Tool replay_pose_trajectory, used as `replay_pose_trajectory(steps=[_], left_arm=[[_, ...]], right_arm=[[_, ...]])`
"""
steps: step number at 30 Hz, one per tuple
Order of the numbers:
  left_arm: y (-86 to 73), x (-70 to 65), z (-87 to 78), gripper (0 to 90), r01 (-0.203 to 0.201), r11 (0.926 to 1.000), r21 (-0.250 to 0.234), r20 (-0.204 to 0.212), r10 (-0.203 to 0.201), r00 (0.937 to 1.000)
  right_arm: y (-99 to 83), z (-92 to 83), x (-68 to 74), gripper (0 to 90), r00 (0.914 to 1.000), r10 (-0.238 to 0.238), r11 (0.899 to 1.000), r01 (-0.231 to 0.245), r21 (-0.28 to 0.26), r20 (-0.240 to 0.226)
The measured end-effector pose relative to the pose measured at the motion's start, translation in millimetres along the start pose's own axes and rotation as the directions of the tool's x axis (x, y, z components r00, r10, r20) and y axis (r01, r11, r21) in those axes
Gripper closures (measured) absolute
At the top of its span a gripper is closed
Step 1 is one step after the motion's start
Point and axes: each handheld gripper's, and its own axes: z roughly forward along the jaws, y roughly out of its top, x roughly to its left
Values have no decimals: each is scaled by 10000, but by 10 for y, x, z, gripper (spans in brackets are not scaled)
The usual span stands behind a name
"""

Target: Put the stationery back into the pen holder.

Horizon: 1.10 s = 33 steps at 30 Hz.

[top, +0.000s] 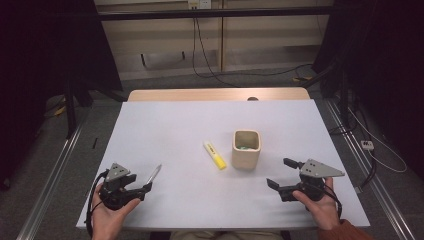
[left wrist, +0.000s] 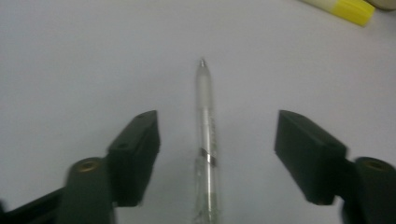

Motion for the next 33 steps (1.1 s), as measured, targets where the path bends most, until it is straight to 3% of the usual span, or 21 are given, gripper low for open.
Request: replay_pose_trajectory(steps=[4, 8, 15, 20, 25, 31, 33], left_arm=[[8, 23, 16, 158, -103, 9999, -76, -57, 102, 9999], [20, 27, 45, 67, 223, 9998, 6, -87, -223, 9997], [53, 72, 125, 68, 344, 9988, 337, 137, -349, 9993], [90, 79, 211, 79, -98, 9969, 777, -100, 106, 9999], [211, 73, 325, 82, -196, 9958, 896, 2, 196, 9998], [346, 80, 428, 121, -509, 9855, 1621, 34, 510, 9987], [370, 87, 436, 121, -470, 9860, 1599, -51, 484, 9988]], right_arm=[[0, -1, 1, 66, 10000, -22, 10000, 22, -2, -6], [0, -1, 1, 65, 10000, -22, 10000, 22, -6, 2], [0, 2, 3, 65, 10000, -24, 10000, 24, -3, -30], [-1, 6, 2, 64, 10000, -6, 10000, 6, 4, -32], [-2, 11, 1, 64, 10000, 14, 10000, -14, 34, -26], [-2, 12, 2, 64, 10000, 8, 10000, -7, 34, -31], [-3, 12, -1, 64, 10000, 2, 10000, -2, 36, -25]])
